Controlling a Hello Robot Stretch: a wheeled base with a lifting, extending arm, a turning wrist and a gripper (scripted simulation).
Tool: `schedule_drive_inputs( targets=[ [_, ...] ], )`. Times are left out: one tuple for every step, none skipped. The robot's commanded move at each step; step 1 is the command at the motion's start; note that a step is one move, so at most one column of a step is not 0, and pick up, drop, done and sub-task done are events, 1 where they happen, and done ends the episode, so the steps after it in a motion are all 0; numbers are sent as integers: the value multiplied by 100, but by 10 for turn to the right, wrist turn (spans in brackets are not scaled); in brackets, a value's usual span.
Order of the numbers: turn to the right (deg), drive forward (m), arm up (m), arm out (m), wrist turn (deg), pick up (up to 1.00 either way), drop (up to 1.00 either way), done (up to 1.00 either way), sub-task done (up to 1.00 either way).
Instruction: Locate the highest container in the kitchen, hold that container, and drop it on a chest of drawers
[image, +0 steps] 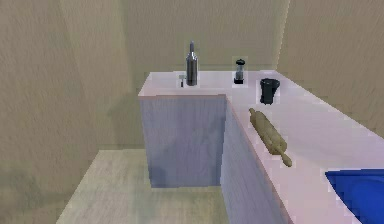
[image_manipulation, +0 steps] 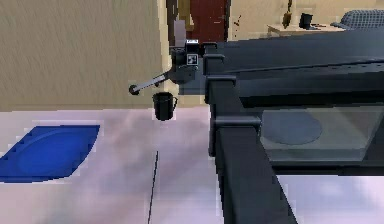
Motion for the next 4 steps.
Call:
schedule_drive_inputs(
  targets=[
    [0,0,0,0,210,0,0,0,0],
    [0,0,-16,0,0,0,0,0,0],
    [0,0,0,0,0,100,0,0,0],
    [0,0,10,0,0,0,0,0,0]
  ],
)
